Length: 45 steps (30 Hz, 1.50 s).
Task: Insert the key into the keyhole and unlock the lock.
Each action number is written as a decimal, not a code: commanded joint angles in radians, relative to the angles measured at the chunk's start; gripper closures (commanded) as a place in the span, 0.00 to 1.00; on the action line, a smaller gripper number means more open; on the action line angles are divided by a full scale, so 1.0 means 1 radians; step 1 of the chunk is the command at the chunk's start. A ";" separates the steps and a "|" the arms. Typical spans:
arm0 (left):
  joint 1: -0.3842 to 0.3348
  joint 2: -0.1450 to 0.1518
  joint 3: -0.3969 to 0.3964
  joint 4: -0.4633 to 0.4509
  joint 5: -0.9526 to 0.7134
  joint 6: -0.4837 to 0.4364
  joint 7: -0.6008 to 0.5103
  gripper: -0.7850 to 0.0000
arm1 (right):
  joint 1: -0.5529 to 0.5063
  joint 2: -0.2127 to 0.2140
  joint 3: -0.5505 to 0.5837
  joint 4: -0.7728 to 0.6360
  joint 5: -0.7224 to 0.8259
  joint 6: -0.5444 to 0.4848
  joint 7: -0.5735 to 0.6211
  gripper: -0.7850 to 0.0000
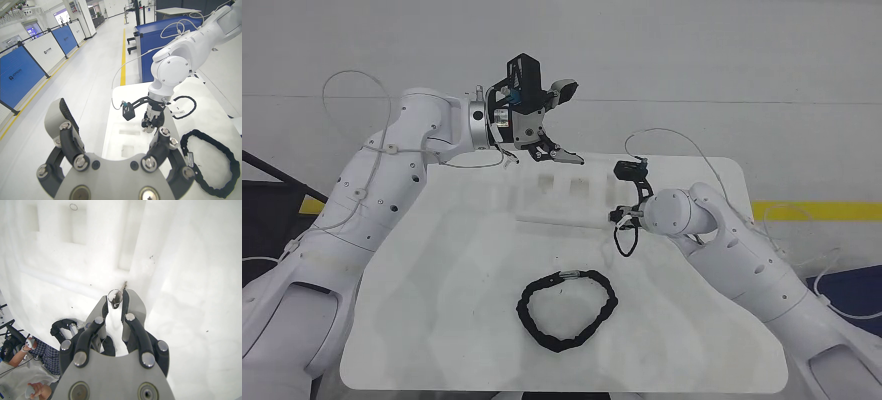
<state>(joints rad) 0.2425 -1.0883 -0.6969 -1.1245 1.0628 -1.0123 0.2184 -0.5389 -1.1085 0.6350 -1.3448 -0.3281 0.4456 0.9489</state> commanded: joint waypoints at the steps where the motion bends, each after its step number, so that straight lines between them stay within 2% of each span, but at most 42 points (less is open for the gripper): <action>1: 0.000 0.000 0.000 0.000 0.000 0.000 0.000 0.00 | 0.000 -0.003 0.002 0.005 -0.006 -0.001 0.000 0.99; 16: 0.000 0.000 0.000 0.000 0.000 0.000 0.000 0.00 | 0.001 -0.009 0.049 -0.010 -0.034 -0.003 0.035 1.00; 25: 0.000 0.000 0.000 0.000 0.000 0.000 0.000 0.00 | -0.019 0.013 0.127 -0.086 -0.059 -0.019 0.079 1.00; 28: 0.000 0.000 0.000 0.000 0.000 0.000 0.000 0.00 | -0.036 0.028 0.166 -0.106 -0.055 -0.039 0.136 1.00; 35: 0.000 0.000 0.000 0.000 0.000 0.000 0.000 0.00 | -0.107 0.067 0.326 -0.163 0.095 -0.151 0.242 1.00; 45: 0.000 0.000 0.000 0.000 0.000 0.000 0.000 0.00 | -0.243 0.134 0.624 -0.347 0.253 -0.229 0.364 1.00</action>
<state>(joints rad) 0.2425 -1.0883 -0.6969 -1.1245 1.0628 -1.0123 0.2184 -0.7688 -0.9792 1.2292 -1.6712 -0.0972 0.2220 1.3065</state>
